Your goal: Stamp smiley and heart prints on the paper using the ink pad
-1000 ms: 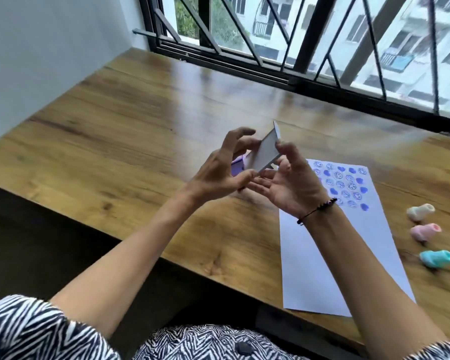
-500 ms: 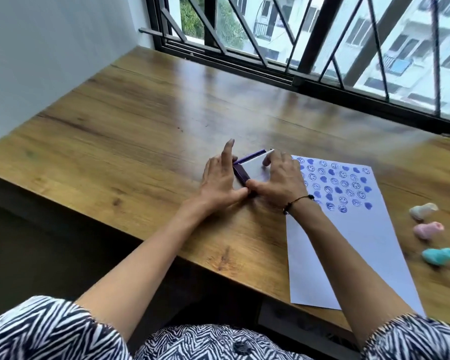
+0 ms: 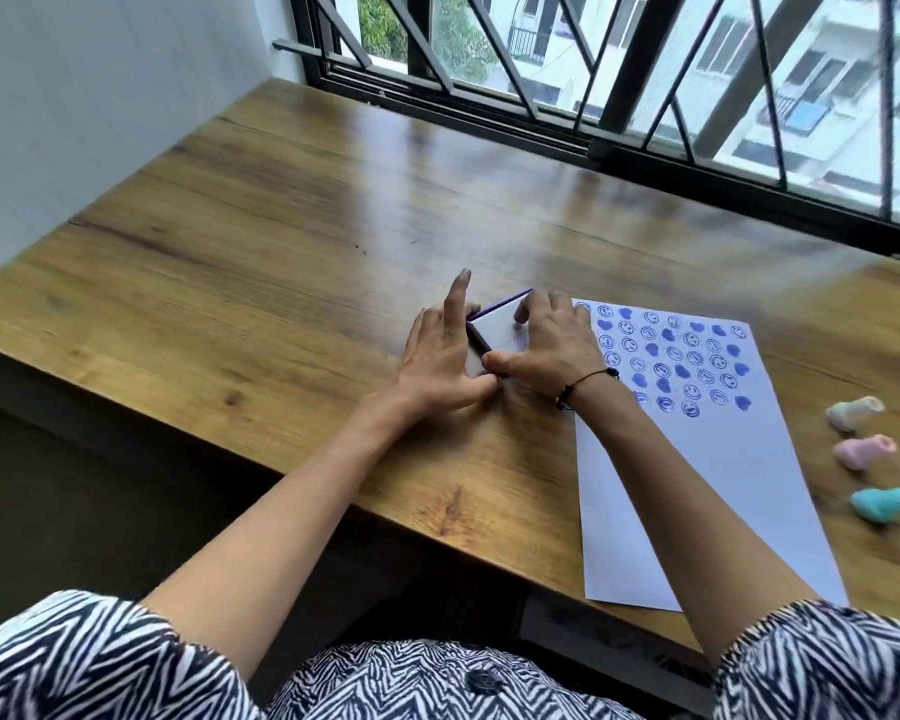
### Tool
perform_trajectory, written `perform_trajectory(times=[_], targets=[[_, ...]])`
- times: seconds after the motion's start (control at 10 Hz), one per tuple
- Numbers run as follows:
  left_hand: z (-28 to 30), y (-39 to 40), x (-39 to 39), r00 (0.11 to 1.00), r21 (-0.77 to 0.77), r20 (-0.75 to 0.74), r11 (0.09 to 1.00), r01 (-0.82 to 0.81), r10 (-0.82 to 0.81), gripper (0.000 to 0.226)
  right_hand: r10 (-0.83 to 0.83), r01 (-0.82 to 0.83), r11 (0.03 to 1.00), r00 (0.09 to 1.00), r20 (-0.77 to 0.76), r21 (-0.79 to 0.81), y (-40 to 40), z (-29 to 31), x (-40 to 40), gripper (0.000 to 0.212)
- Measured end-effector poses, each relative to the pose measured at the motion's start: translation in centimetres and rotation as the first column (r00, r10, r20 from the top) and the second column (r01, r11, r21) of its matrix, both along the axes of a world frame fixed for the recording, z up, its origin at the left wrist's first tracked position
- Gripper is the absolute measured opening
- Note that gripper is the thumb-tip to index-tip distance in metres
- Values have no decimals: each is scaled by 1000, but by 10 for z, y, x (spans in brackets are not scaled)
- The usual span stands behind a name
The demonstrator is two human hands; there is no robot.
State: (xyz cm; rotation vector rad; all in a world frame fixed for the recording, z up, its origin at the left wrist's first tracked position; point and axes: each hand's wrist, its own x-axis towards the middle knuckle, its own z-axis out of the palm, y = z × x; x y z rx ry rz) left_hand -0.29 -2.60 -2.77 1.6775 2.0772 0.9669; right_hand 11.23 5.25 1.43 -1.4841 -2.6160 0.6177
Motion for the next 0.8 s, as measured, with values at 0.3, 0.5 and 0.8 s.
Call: perform_trajectory(times=[0.3,0.5,0.8], targets=[[-1,1,-1,1000,-22,-6,1000,4,-4,107,-47,48,999,998,38,-5,-1,0,-7,71],[-1,1,0,1000,-11,18,1000,-8,8,107,-55,56,998,998,21,-14,-2,1,-11,73],[11,0,0,989,-103,147,994,38,-23,107,-37,33,996,998,-47,-81,1,8,-4,79]])
